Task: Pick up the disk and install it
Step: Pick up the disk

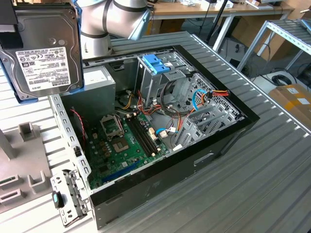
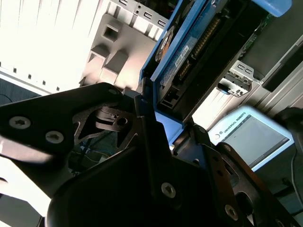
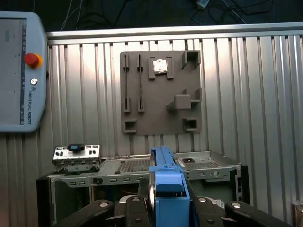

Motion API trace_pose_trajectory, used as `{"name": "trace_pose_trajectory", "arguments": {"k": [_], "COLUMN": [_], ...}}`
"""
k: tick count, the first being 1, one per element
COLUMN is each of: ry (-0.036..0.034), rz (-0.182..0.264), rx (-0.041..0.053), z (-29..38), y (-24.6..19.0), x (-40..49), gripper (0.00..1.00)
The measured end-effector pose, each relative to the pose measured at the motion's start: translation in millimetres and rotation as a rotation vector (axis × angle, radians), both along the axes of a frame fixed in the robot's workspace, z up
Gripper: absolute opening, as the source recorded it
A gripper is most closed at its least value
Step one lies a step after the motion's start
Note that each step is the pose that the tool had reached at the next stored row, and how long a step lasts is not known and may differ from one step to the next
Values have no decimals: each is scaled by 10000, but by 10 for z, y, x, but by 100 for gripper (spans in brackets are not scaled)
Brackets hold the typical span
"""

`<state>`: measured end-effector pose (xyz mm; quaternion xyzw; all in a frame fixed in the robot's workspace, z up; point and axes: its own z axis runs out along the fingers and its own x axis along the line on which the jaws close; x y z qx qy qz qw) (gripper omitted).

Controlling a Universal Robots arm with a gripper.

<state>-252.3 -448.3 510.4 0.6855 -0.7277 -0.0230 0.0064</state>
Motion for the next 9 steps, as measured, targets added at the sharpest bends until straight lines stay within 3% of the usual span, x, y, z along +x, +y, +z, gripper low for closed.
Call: {"name": "trace_pose_trajectory", "arguments": {"k": [9], "ry": [1], "rz": [0], "rx": [-4], "z": [-5], "y": [0], "x": [60], "gripper": [37]}}
